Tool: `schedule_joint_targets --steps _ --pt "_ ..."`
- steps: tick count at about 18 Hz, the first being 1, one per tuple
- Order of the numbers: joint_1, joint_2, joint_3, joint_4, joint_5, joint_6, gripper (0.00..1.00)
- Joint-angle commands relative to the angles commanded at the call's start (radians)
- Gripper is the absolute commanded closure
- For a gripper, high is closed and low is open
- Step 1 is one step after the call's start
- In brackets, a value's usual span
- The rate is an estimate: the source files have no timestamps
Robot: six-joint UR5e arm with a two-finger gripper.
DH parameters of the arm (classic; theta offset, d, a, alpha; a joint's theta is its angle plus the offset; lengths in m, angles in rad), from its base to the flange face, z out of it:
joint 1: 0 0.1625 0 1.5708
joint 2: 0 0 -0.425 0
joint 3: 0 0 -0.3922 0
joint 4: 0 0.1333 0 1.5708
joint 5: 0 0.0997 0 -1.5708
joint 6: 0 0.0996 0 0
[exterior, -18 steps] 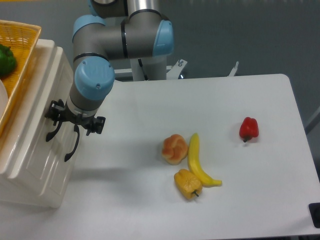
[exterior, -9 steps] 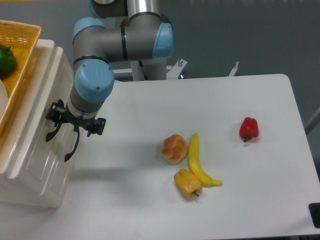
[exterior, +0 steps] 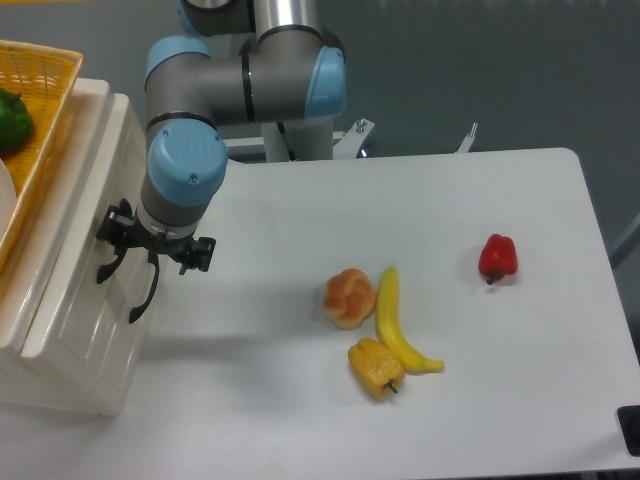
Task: Slide open the top white drawer
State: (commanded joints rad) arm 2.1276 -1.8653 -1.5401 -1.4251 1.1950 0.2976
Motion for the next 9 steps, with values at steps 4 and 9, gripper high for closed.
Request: schedule_joint_targets --steps 4,9 --pt "0.002 0.002 0.002 0.002 0.0 0.0 0.0" --pt "0.008 0.003 0.003 0.002 0.003 0.0 0.0"
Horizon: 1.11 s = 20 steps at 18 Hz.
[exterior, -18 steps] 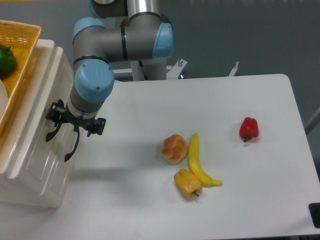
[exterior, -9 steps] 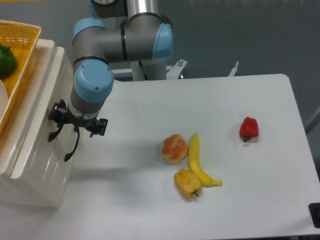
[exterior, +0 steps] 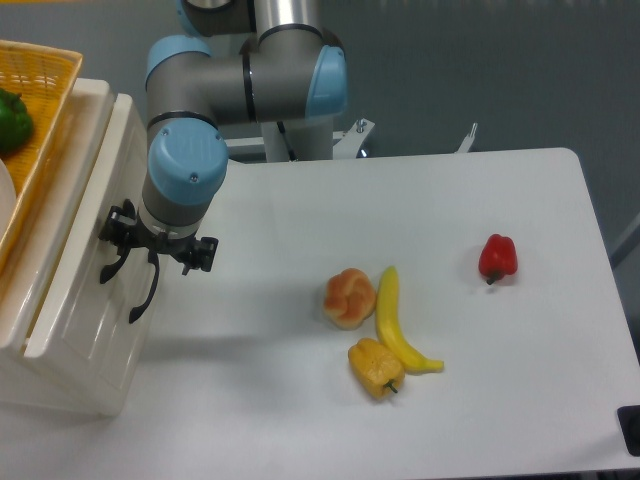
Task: Slide open the top white drawer
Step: 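Pull the handle outward, sliding the upper drawer open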
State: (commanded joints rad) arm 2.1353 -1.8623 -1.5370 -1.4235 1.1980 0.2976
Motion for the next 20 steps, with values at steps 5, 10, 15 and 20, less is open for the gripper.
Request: schedule_joint_targets --steps 5,10,15,20 --pt "0.005 -0.003 0.003 0.002 0.02 0.005 0.0" --pt "0.014 -0.005 0.005 0.002 0.034 0.011 0.0" --pt "0.037 -0.003 0.008 0.003 0.034 0.02 0.0" --pt "0.06 -0.002 0.009 0.003 0.034 0.063 0.0"
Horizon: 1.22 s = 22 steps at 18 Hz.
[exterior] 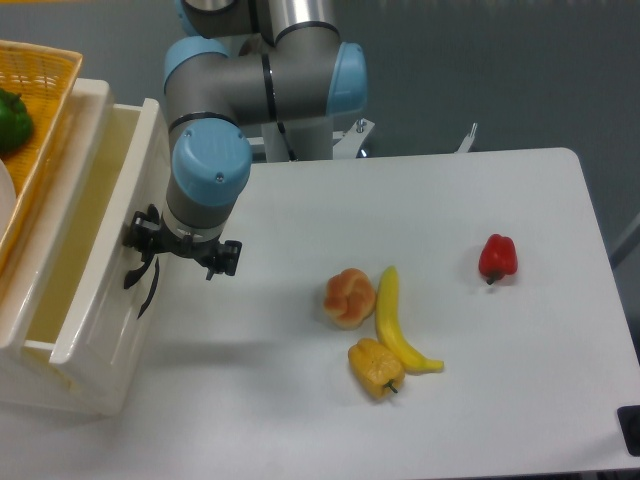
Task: Slide open the top white drawer
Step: 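Pull the handle outward, sliding the upper drawer open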
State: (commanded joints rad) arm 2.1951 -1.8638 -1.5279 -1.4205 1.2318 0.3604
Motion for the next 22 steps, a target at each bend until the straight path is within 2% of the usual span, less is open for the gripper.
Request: schedule_joint_targets --steps 11,22 --pt "0.035 0.003 0.005 -0.003 0.048 0.092 0.0" --pt "0.087 0.006 0.008 -0.009 0.075 0.118 0.0"
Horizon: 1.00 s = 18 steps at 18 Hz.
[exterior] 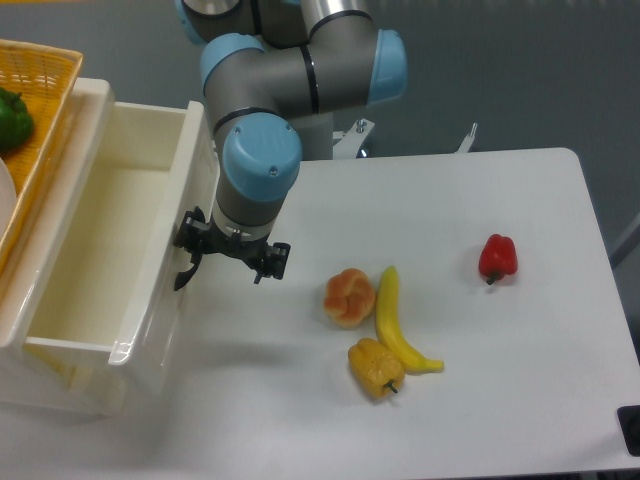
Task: Slide open the top white drawer
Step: 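Pull the handle outward, sliding the upper drawer open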
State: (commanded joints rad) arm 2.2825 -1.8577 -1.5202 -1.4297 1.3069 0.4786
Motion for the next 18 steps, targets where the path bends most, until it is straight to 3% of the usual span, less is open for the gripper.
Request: schedule_joint_targets --steps 18 --pt "0.063 0.014 0.012 -0.005 0.0 -0.002 0.0"
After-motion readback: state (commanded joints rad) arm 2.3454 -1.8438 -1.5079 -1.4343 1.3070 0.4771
